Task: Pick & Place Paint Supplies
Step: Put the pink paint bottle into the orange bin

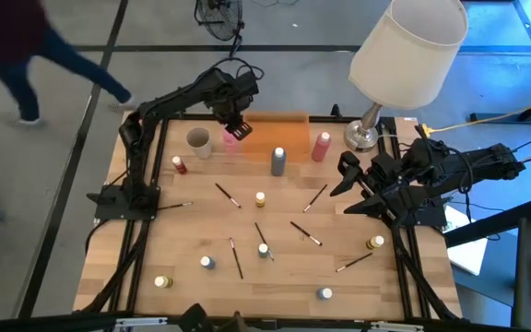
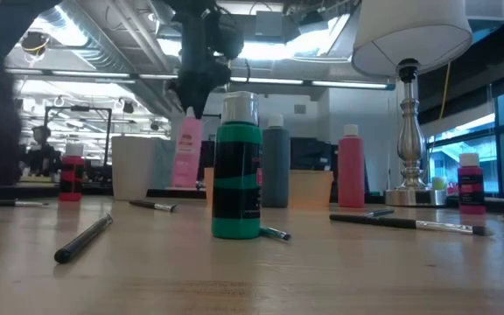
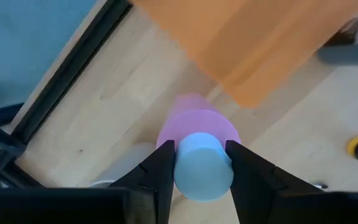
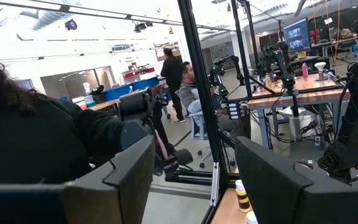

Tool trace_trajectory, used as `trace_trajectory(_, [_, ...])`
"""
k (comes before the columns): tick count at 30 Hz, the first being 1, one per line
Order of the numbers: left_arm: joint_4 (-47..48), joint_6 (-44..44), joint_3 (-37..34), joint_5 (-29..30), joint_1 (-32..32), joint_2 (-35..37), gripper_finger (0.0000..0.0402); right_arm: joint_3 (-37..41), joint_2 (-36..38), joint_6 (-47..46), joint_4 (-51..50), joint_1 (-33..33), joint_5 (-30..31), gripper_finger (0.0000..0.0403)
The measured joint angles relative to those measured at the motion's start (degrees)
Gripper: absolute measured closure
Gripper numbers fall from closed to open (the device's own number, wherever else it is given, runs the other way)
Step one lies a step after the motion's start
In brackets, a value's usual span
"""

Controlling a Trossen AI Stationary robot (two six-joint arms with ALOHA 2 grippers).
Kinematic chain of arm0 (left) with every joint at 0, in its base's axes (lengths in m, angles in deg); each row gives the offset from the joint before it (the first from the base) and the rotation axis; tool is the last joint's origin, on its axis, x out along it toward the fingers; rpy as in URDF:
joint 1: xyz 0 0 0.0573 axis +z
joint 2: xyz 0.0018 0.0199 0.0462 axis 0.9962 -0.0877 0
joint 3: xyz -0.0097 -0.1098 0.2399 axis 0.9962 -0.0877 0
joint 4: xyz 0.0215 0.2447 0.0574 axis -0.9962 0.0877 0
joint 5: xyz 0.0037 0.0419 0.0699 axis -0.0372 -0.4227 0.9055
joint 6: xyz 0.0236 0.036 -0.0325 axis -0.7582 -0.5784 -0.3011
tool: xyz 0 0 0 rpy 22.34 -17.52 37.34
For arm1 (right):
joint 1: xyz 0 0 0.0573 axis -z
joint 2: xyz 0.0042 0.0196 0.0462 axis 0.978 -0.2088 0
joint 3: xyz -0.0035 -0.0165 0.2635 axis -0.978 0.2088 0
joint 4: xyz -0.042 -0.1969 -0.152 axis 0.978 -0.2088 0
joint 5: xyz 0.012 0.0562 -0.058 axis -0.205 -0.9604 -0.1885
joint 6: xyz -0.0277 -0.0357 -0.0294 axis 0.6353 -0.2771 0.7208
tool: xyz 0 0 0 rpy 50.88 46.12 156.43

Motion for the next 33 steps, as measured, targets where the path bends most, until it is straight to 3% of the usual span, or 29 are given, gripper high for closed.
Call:
trace_trajectory(4, [0.1,-1.1,4.0,0.8,-0.9,0.1,0.0282,0.0,0.0,0.0,0.5,0.0,0.0,0.0176])
trace_trajectory(11, [5.3,-4.4,10.5,9.7,-1.5,0.2,0.0283,0.0,0.0,-0.1,0.8,0.0,-0.1,0.0176])
trace_trajectory(22, [0.4,-6.8,15.5,9.5,-1.0,0.3,0.0283,0.0,0.2,-1.5,-1.0,0.0,-0.2,0.0176])
trace_trajectory(33, [-6.0,-9.6,15.5,0.4,2.9,-2.7,0.0283,-1.3,0.2,-1.5,-2.8,2.8,-0.2,0.0176])
